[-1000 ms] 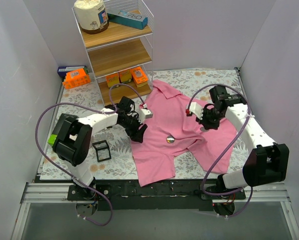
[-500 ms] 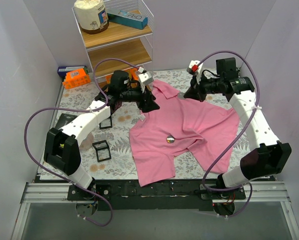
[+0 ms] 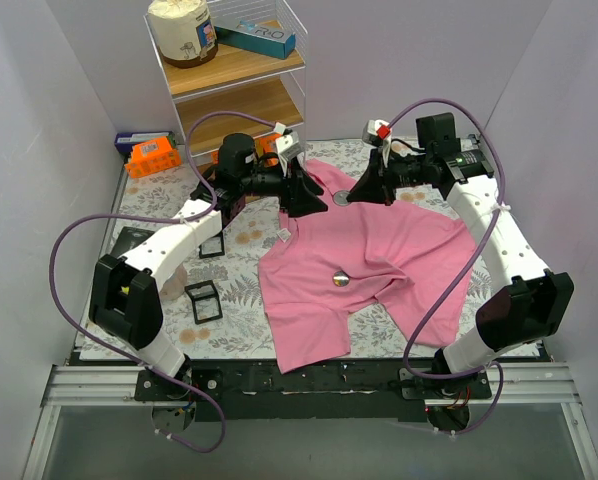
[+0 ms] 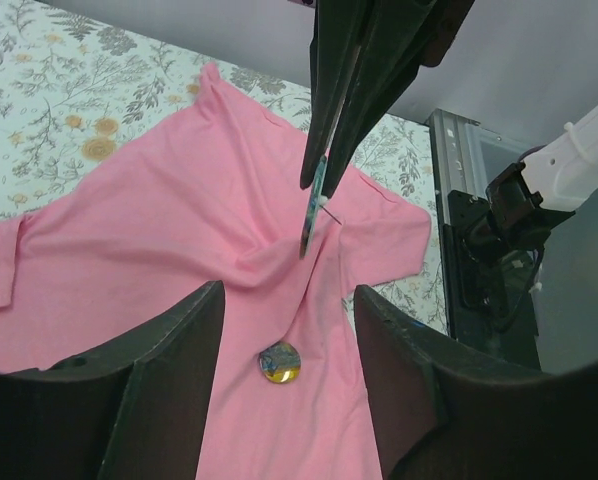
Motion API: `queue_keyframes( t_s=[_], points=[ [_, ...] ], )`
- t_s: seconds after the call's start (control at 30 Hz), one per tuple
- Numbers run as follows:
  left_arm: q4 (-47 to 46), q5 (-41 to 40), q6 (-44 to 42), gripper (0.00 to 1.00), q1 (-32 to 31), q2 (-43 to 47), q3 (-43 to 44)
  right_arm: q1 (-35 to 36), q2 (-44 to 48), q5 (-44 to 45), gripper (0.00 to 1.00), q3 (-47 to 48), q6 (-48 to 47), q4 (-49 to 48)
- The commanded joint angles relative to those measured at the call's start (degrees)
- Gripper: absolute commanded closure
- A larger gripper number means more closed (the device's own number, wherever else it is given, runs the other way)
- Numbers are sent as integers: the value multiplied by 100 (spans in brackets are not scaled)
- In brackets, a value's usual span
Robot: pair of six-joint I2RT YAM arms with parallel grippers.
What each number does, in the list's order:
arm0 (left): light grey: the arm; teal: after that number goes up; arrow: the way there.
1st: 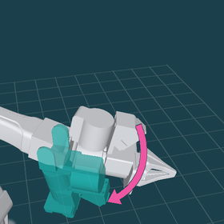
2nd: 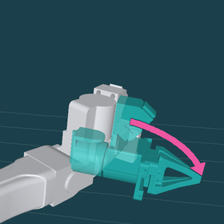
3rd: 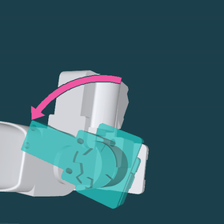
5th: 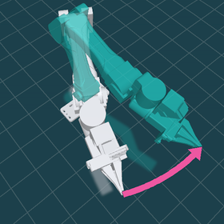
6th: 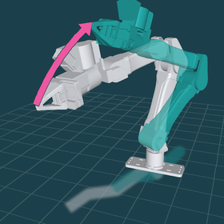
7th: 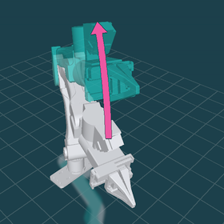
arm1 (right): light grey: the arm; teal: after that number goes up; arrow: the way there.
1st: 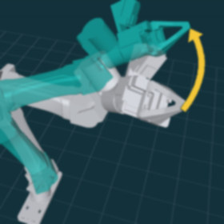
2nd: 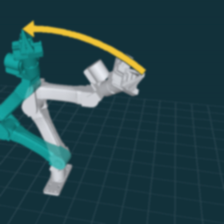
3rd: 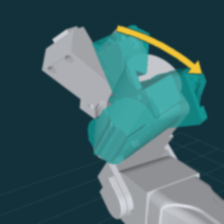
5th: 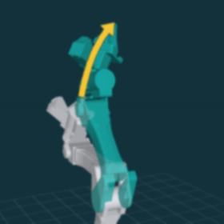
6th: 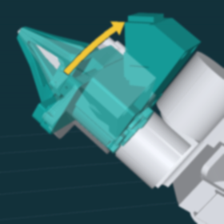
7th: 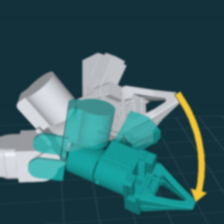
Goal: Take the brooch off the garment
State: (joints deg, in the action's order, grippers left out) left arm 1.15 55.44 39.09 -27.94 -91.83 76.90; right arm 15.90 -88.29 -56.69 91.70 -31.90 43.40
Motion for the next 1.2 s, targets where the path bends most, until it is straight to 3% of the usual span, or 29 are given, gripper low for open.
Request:
queue_keyframes(
  t_s=[0.0,0.37,0.97,1.17],
  points=[
    [-519,423,485,49,0,-54,272,71,31,-220,99,181,61,-121],
    [-792,722,723,69,-1,-317,404,106,-4,-150,99,138,202,-297],
    [-906,793,767,89,-97,-388,474,185,40,26,99,15,360,-437],
    [-888,802,740,99,-141,-397,483,212,93,79,99,-47,404,-499]
  ],
)
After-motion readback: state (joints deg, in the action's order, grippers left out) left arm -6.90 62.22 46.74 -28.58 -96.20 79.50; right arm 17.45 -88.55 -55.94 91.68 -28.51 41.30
